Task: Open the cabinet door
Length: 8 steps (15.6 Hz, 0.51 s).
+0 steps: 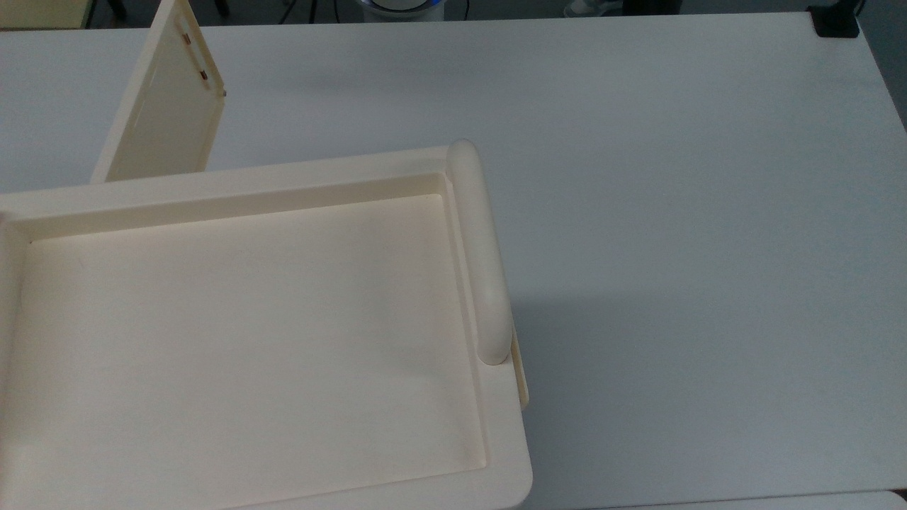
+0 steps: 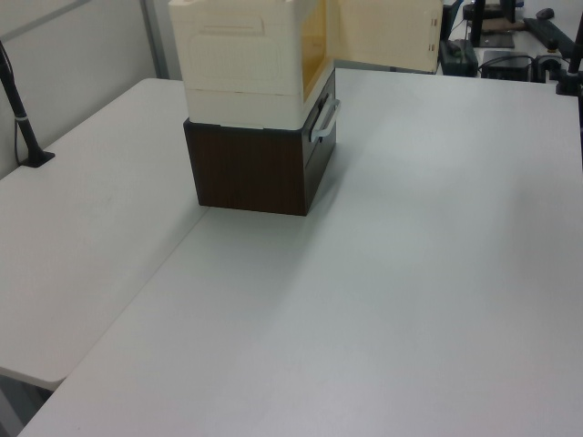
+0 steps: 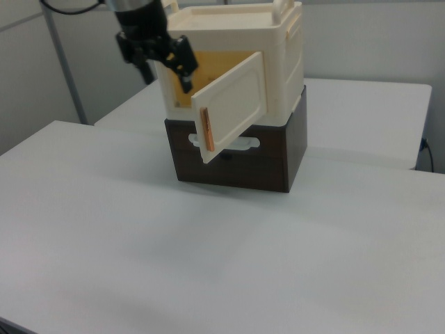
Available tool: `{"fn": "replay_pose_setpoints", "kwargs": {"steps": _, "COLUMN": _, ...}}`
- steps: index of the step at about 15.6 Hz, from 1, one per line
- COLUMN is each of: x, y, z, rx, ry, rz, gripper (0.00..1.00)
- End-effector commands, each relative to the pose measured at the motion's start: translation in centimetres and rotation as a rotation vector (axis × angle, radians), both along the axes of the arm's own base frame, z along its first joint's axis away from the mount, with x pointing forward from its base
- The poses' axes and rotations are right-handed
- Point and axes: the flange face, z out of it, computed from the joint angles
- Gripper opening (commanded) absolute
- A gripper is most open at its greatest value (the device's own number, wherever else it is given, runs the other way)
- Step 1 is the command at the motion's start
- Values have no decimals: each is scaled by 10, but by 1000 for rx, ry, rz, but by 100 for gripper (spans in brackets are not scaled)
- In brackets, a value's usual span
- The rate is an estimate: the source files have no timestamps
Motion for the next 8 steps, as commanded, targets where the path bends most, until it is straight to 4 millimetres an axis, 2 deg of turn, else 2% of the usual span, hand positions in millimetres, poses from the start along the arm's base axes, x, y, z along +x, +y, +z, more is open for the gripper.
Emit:
{"fn": "replay_pose_setpoints", "kwargs": {"steps": 1, "x": -10, "y": 44, "z": -5, "rx": 19, "ry": 86, "rz": 65, "gripper": 100}}
{"fn": "replay_pose_setpoints", "kwargs": {"steps": 4, "x": -1, "y": 78, "z": -22, "rx": 32, "ry": 120, "rz": 59, "gripper": 100}}
{"fn": "replay_pose_setpoints", "kwargs": {"steps": 8, "x": 19, "y": 112, "z": -49, "rx": 32, "ry": 157, "rz": 51, "gripper": 100}}
